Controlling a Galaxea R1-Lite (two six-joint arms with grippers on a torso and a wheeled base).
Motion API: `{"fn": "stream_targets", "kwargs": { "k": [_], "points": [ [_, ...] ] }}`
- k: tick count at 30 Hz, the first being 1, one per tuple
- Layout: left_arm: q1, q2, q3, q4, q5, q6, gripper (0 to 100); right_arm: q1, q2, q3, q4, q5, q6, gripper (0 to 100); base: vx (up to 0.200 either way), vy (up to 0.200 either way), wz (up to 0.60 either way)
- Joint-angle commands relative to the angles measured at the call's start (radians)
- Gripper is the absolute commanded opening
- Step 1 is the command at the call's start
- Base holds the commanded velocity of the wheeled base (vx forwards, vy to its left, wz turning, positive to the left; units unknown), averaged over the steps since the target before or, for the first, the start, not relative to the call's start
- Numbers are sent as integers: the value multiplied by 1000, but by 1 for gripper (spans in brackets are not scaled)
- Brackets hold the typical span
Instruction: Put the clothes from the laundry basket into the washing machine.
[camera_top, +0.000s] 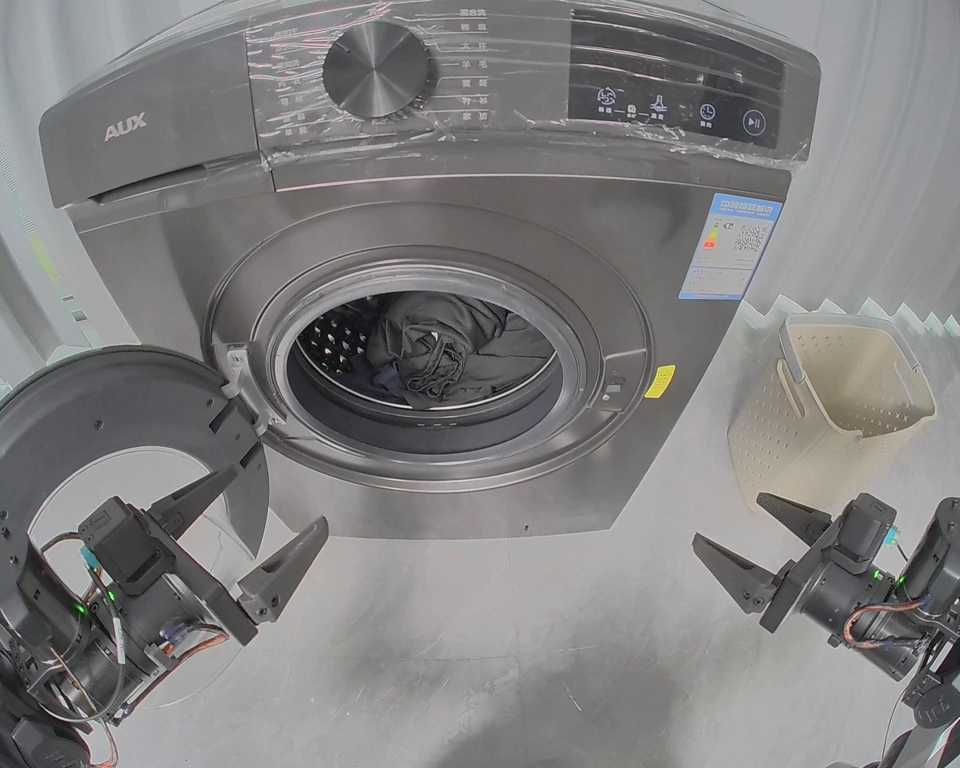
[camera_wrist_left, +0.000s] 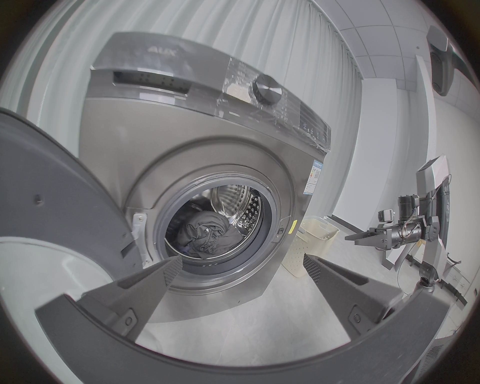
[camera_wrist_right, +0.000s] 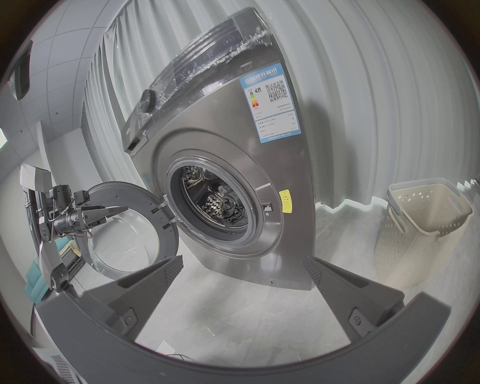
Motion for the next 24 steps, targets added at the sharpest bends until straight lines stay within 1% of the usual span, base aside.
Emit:
{"fn": "stream_targets", "kwargs": {
  "k": [1, 2, 5, 6, 7, 8, 9, 10, 11, 12, 15, 16, 17, 18, 19, 20, 22, 23, 24],
  "points": [
    [32, -102, 16, 52, 5, 14, 100, -50, -110, 22, 53, -6, -20, 100, -200, 0, 0],
    [51, -134, 16, 86, 2, 23, 100, -68, -142, 22, 82, -4, -37, 100, -200, 0, 0],
    [117, -247, 16, 205, -25, 28, 100, -123, -260, 22, 208, 2, -64, 100, -200, 0, 0],
    [137, -286, 16, 258, -42, 23, 100, -129, -303, 24, 268, -1, -66, 100, -200, 0, 0],
    [139, -292, 16, 265, -44, 23, 100, -131, -309, 24, 277, -3, -66, 100, -200, 0, 0],
    [167, -376, 16, 376, -58, 25, 100, -132, -401, 24, 403, -9, -67, 100, 0, 0, 0],
    [171, -410, 16, 416, -59, 26, 100, -135, -433, 24, 444, -13, -69, 100, 0, 0, 0],
    [173, -416, 16, 423, -58, 26, 100, -137, -439, 22, 452, -15, -69, 100, 0, 0, 0],
    [174, -500, 16, 517, -58, 20, 100, -177, -512, 22, 536, -39, -70, 100, 0, 0, 0],
    [174, -540, 16, 567, -58, 19, 100, -203, -541, 22, 567, -49, -70, 100, 0, 0, 0],
    [173, -683, 16, 736, -58, 19, 100, -283, -663, 22, 660, -55, -70, 100, 0, 0, 0],
    [173, -697, 16, 750, -58, 19, 100, -289, -677, 22, 670, -55, -70, 100, 0, 0, 0],
    [176, -772, 16, 825, -56, 11, 100, -324, -757, 22, 742, -58, -70, 100, 0, 0, 0],
    [179, -807, 16, 860, -53, 9, 100, -344, -801, 22, 794, -55, -70, 100, -200, 0, 0],
    [180, -813, 18, 867, -52, 9, 100, -347, -811, 24, 803, -55, -70, 100, -200, 0, 0],
    [211, -881, 18, 937, -50, 8, 100, -392, -936, 22, 934, -53, -73, 100, -200, 0, 0],
    [251, -935, 18, 986, -50, 5, 100, -422, -1041, 22, 1036, -52, -77, 100, 0, 0, 0],
    [289, -993, 18, 1034, -52, 3, 100, -445, -1133, 22, 1124, -52, -86, 100, 0, 0, 0],
    [305, -1030, 18, 1061, -56, 5, 100, -456, -1183, 22, 1167, -52, -95, 100, 0, 0, 0]
  ]
}}
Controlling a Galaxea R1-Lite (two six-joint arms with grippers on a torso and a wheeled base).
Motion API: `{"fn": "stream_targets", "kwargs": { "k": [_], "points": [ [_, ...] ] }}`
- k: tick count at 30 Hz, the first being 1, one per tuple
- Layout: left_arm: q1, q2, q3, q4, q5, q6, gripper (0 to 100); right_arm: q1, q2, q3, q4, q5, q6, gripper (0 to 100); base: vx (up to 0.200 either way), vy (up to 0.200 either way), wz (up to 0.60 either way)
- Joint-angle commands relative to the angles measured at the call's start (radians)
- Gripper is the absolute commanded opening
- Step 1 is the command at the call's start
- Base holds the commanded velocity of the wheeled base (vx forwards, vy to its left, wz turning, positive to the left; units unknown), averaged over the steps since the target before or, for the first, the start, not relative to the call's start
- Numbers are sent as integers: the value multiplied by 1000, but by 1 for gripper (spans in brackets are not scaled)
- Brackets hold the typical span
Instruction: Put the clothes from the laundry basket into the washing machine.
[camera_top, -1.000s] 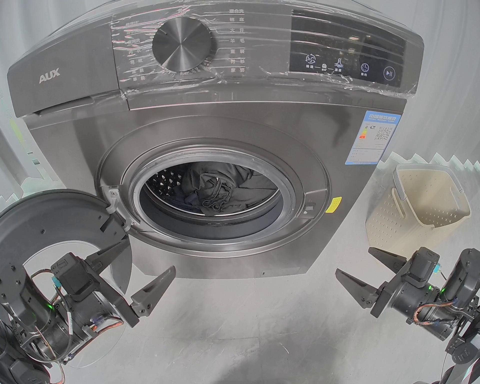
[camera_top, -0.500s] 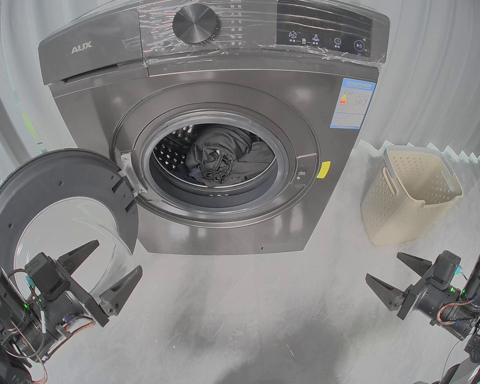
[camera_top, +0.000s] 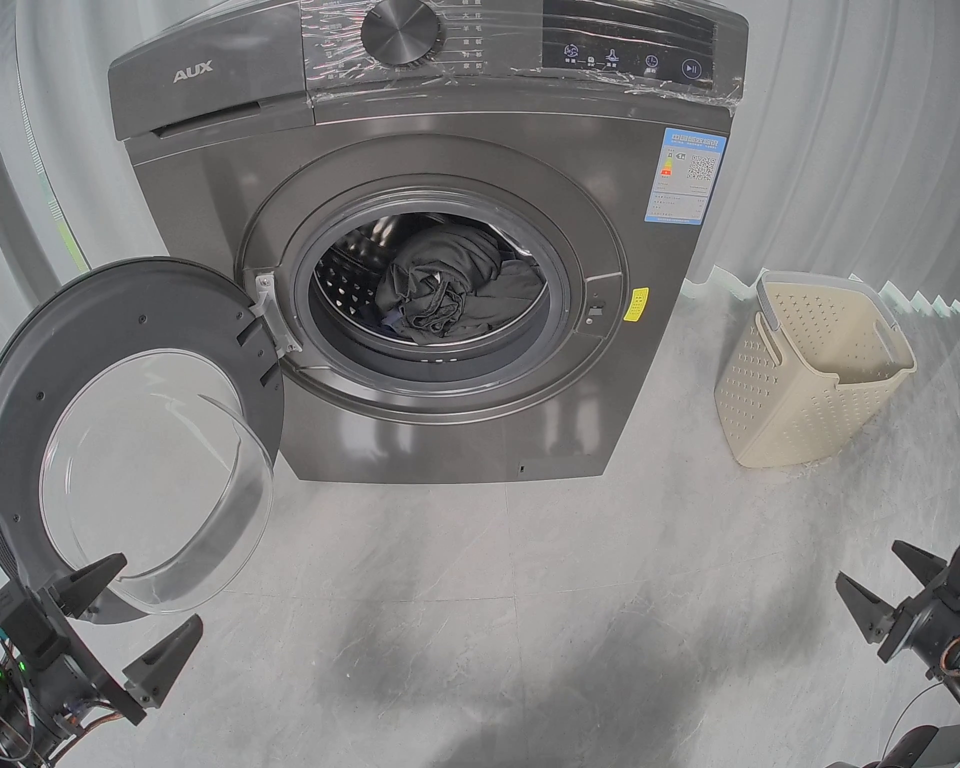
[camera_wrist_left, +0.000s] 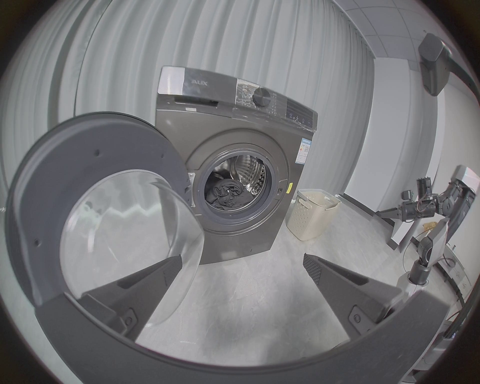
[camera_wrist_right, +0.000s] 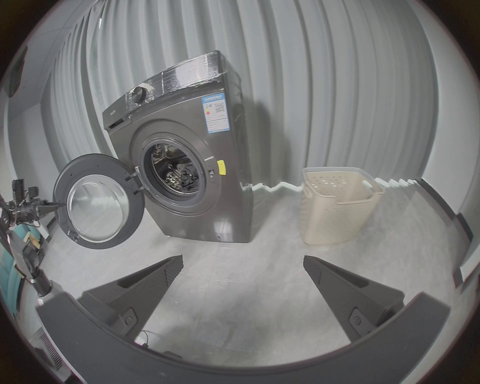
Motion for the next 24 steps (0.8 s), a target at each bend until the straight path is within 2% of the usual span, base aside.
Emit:
{"fn": "stream_targets", "kwargs": {
  "k": [1, 3, 6, 8, 10, 12, 13, 15, 16, 17, 19, 20, 22, 24],
  "points": [
    [131, -382, 17, 250, -7, -8, 100, -166, -514, 16, 354, -6, -33, 100, 0, 0, 0],
    [137, -475, 16, 337, -8, -8, 100, -181, -606, 16, 426, -3, -42, 100, 0, 0, 0],
    [159, -536, 16, 409, -8, -8, 100, -194, -659, 16, 479, -3, -41, 100, 0, 0, 0],
    [209, -602, 16, 478, -10, -8, 100, -203, -748, 16, 580, -1, -42, 100, 0, 0, 0],
    [246, -623, 16, 500, -11, -8, 100, -212, -767, 13, 601, 0, -42, 100, 0, 0, 0],
    [321, -669, 17, 541, -30, -8, 100, -273, -793, 10, 618, 12, -41, 100, 0, 0, 0],
    [321, -669, 17, 541, -30, -8, 100, -273, -793, 10, 618, 12, -41, 100, 0, 0, 0],
    [392, -737, 17, 616, -71, 2, 100, -290, -822, 13, 612, 20, -39, 100, 0, 0, 0],
    [397, -741, 17, 632, -71, -13, 100, -290, -824, 14, 614, 34, -28, 100, 0, 0, 0],
    [397, -741, 17, 630, -67, -14, 100, -289, -824, 14, 621, 40, -28, 100, 0, 0, 0],
    [395, -740, 16, 638, -41, -31, 100, -287, -828, 16, 640, 97, -42, 100, 0, 200, 0],
    [395, -740, 16, 640, -21, -37, 100, -287, -830, 14, 649, 108, -41, 100, 0, 200, 0],
    [395, -741, 16, 641, 13, -34, 100, -287, -830, 13, 649, 101, -41, 100, 0, 200, 0],
    [392, -749, 16, 641, 19, -31, 100, -289, -828, 16, 649, 101, -50, 100, 0, 200, 0]
  ]
}}
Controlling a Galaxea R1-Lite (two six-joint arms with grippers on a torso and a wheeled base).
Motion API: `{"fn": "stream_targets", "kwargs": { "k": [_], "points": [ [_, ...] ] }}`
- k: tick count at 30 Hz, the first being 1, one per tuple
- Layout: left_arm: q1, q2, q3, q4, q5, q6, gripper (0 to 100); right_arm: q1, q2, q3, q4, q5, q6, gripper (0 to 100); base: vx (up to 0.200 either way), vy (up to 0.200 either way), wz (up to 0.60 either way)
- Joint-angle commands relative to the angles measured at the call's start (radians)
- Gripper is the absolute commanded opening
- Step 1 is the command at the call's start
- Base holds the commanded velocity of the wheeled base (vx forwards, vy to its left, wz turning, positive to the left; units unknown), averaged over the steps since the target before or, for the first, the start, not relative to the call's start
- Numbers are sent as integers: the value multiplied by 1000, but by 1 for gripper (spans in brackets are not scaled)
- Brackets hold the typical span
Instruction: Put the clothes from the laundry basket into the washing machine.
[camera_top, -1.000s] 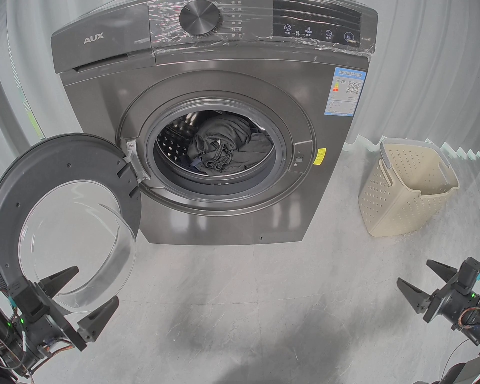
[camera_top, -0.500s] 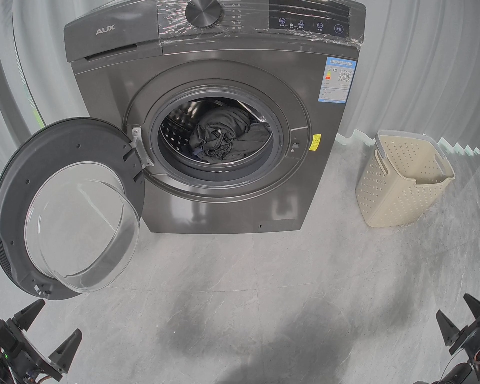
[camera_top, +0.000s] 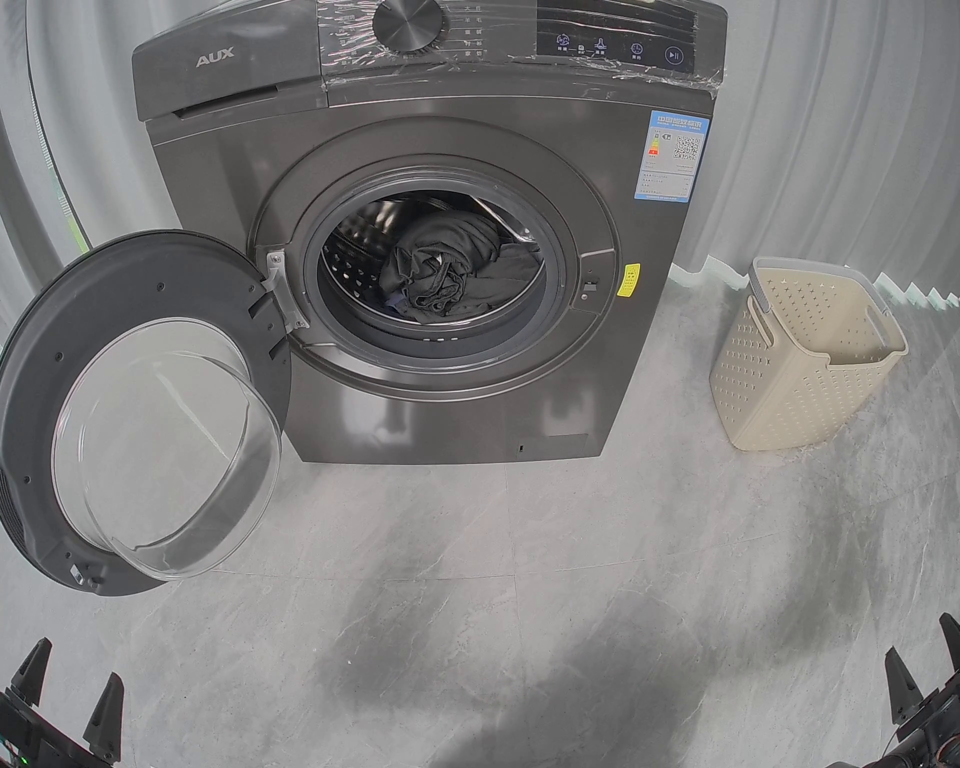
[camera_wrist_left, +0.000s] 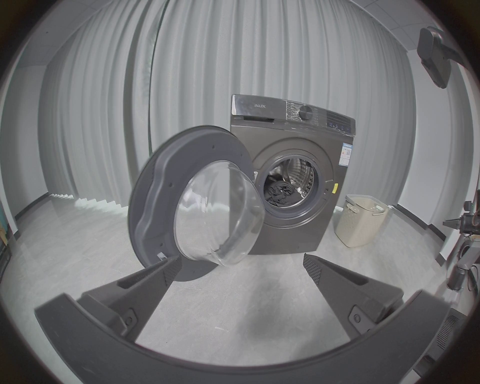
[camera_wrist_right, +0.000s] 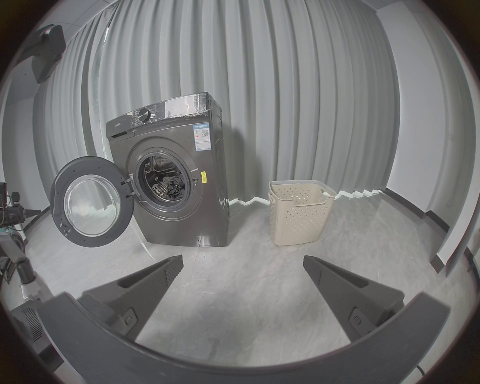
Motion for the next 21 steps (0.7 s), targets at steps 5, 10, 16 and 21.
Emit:
{"fn": "stream_targets", "kwargs": {
  "k": [5, 10, 16, 21],
  "points": [
    [-1, -71, 8, 88, 24, 58, 100, -10, -38, 16, 6, 19, -31, 100, 0, 200, 0],
    [-1, -71, 16, 57, 20, 55, 100, -10, -38, 16, 6, 21, -32, 100, 0, 0, 0],
    [-1, -71, 16, 56, 21, 54, 100, -11, -37, 16, 6, 19, -31, 100, 0, 0, 0],
    [-1, -71, 16, 56, 21, 51, 100, -13, -37, 16, 6, 9, -32, 100, 0, 0, 240]
  ]
}}
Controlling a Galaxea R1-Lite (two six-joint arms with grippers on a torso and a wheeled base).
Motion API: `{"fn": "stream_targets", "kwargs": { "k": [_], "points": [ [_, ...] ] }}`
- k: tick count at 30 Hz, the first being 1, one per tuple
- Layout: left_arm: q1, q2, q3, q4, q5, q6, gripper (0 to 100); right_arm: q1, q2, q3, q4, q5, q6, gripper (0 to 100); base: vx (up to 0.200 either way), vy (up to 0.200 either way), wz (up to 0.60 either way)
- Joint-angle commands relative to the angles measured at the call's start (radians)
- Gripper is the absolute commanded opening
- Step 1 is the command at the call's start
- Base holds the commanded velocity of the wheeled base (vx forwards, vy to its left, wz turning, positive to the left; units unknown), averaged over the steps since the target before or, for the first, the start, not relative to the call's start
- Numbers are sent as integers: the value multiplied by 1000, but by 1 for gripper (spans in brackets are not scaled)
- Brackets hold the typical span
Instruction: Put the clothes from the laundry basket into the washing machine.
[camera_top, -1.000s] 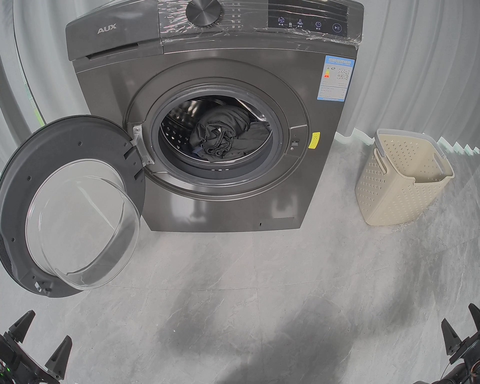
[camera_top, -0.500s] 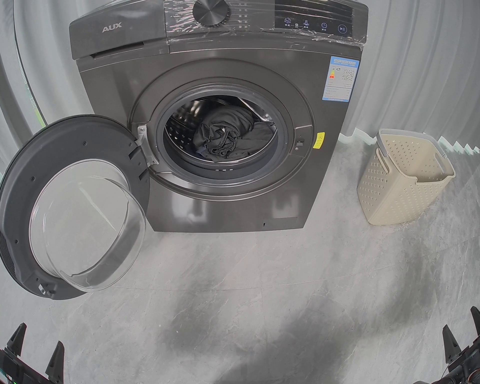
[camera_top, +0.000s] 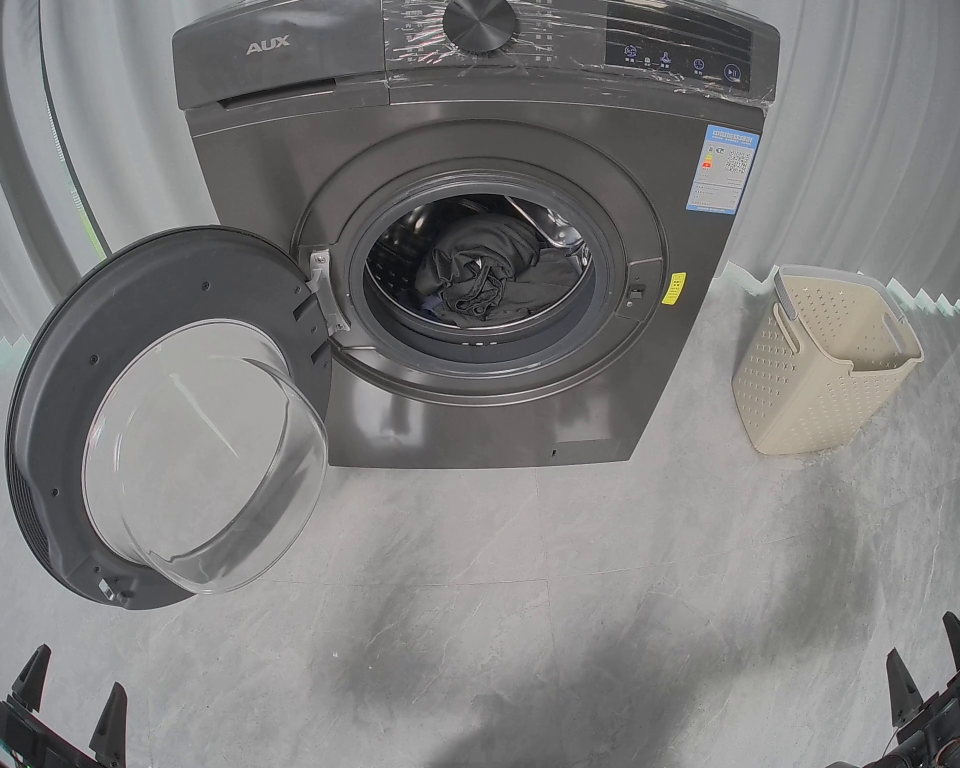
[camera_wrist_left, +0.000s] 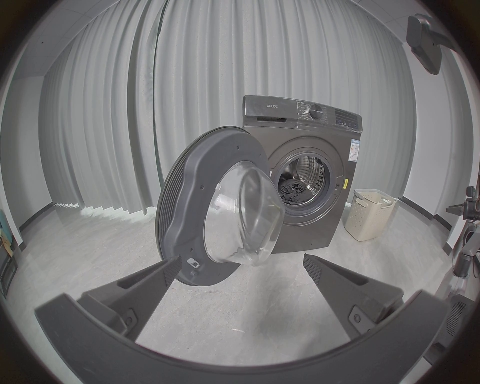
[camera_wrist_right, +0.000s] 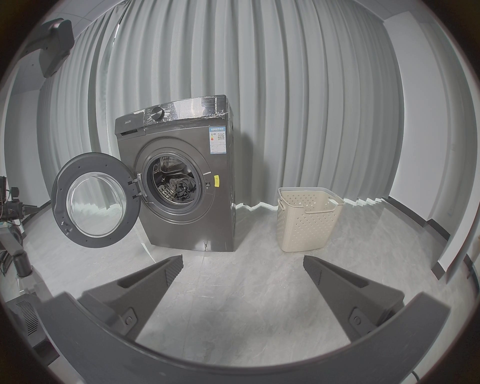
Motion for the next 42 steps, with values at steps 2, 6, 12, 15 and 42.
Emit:
{"fn": "stream_targets", "kwargs": {
  "k": [2, 6, 12, 15, 42],
  "points": [
    [1, -11, 16, 0, 1, -2, 100, -1, 0, 16, 0, 0, 1, 100, 0, 0, 600],
    [1, -11, 16, 1, 3, -4, 100, -1, 0, 16, -2, 1, 2, 100, 0, 0, 300],
    [1, -11, 16, 0, 3, -4, 100, 1, 0, 16, -2, 3, 1, 100, 0, 0, 0],
    [1, -11, 16, 0, 3, -5, 100, 1, 0, 16, 0, 3, 1, 100, 0, 0, 0],
    [1, -11, 16, 0, -2, 1, 100, 1, 0, 16, 0, 6, 1, 100, 0, 111, 0]
  ]
}}
